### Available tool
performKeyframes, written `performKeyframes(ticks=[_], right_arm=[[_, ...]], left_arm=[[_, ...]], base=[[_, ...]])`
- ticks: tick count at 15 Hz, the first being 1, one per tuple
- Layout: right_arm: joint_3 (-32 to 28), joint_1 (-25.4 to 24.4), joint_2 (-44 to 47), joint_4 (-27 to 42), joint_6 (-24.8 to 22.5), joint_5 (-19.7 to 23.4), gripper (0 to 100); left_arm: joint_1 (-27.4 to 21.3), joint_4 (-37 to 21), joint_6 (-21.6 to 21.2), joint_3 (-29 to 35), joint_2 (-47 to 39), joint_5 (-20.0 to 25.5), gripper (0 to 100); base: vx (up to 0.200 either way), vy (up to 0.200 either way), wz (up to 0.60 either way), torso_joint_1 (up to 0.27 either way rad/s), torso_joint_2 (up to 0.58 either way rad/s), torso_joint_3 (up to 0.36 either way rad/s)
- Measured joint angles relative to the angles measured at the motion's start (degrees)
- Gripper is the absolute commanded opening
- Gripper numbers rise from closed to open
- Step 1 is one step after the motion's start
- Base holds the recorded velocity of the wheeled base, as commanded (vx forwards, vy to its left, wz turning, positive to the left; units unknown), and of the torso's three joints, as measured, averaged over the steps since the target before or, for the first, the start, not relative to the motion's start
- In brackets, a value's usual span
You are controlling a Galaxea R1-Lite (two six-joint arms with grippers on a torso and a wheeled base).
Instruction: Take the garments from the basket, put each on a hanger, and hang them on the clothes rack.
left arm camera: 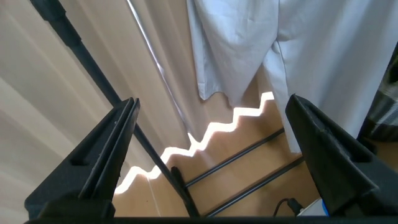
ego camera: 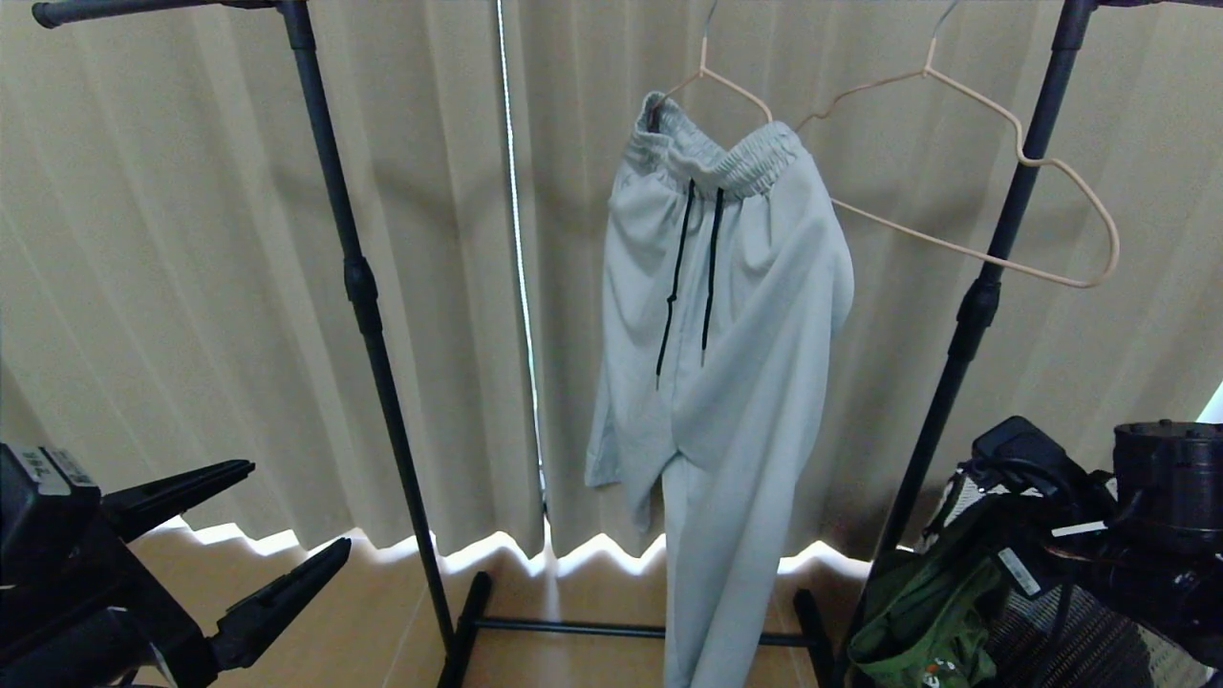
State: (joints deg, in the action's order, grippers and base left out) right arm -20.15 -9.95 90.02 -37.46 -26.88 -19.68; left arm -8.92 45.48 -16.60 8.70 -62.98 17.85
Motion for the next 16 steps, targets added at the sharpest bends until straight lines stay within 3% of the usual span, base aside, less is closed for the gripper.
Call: performKeyframes(ticks=[4,13,16], right_arm=[[-0.4,-2.5,-5.1,0.1,-0.1,0.0,0],[-0.7,-3.8,-6.4,0.1,-0.1,0.0,0],[-0.8,-4.7,-6.4,-0.3,0.0,0.9,0]], left_arm=[[0.0,0.0,-0.8,0.0,0.0,-0.1,100],[0.0,0.0,-0.9,-0.1,-0.1,-0.1,100],[-0.5,0.0,-0.8,-0.2,-0.1,-0.1,100]], base=[[-0.15,0.0,0.0,0.003,0.0,0.002],[-0.2,0.0,0.0,0.002,0.0,0.003],[0.0,0.0,0.0,0.0,0.0,0.0]])
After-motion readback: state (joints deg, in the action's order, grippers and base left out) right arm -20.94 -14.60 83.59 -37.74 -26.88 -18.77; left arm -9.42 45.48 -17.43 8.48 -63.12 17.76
